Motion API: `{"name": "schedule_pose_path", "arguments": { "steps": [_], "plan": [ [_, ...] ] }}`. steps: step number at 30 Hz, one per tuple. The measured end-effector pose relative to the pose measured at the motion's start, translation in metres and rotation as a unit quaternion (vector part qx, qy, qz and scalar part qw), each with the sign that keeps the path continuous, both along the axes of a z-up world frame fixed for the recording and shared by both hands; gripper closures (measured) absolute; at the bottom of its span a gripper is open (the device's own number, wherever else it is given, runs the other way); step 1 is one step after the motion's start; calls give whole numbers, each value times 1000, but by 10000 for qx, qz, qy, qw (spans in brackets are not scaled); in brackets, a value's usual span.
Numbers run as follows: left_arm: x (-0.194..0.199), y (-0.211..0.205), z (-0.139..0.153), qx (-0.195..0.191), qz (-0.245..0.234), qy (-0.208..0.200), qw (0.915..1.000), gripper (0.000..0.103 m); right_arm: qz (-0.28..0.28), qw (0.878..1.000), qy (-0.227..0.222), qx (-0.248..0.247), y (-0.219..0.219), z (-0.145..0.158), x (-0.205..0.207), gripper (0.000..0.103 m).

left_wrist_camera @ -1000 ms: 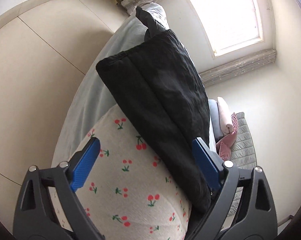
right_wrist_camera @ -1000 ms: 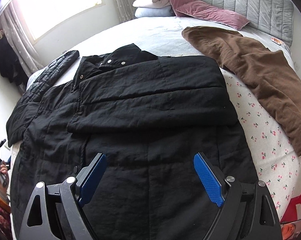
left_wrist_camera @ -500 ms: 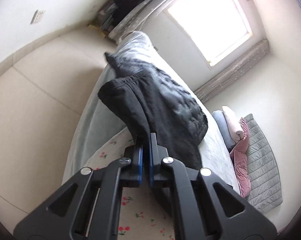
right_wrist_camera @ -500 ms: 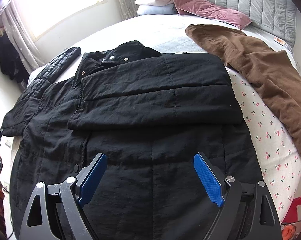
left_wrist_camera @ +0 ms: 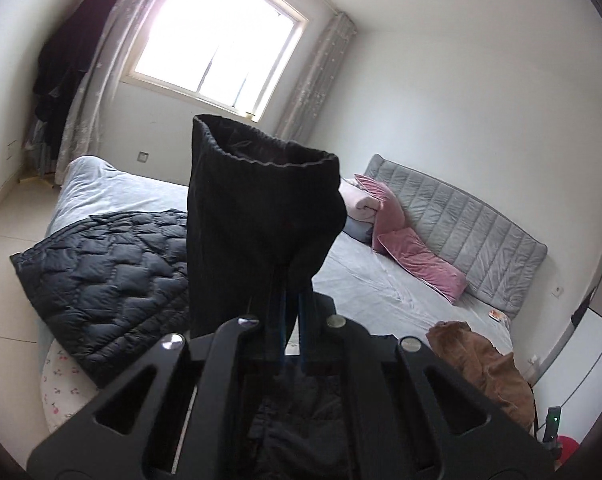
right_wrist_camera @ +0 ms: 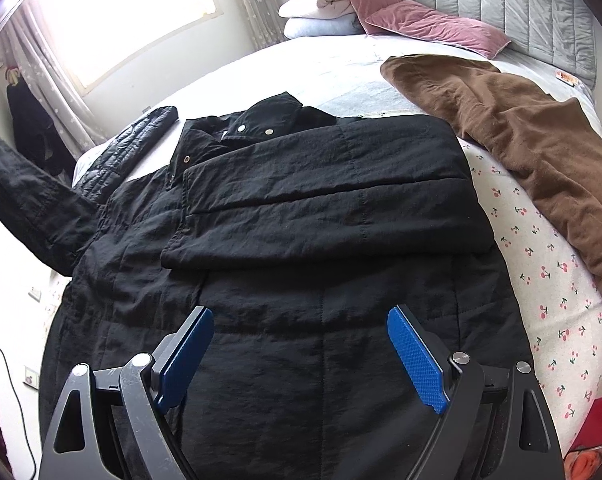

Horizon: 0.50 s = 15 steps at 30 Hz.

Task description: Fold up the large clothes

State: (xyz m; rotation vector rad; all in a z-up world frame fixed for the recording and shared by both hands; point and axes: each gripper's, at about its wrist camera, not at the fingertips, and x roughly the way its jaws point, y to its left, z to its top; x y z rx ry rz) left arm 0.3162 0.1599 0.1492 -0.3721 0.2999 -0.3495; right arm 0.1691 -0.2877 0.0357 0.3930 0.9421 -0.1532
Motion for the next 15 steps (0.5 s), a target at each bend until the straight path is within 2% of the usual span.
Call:
{"name": "schedule_pose_path", "arguments": {
  "steps": [5, 10, 12, 14, 15],
  "plan": [
    [7, -88, -10, 295, -814, 149, 9961, 98, 15, 9999, -4, 156, -2, -1, 0, 13],
    [9, -172, -54, 409, -1427, 579, 9872, 97, 1, 9995, -43, 316, -3, -8, 2, 13],
    [16, -202, -82, 485, -1877, 1044, 9755, 90, 46, 9990, -78, 442, -2, -11, 3, 13],
    [18, -227, -110, 681, -2178, 1678, 9590, 63, 119, 9985, -95, 533, -1, -14, 5, 13],
    [14, -235, -120, 856, -2167, 1821, 9553, 57, 138, 9984, -83, 541, -1, -15, 5, 13]
  ]
}}
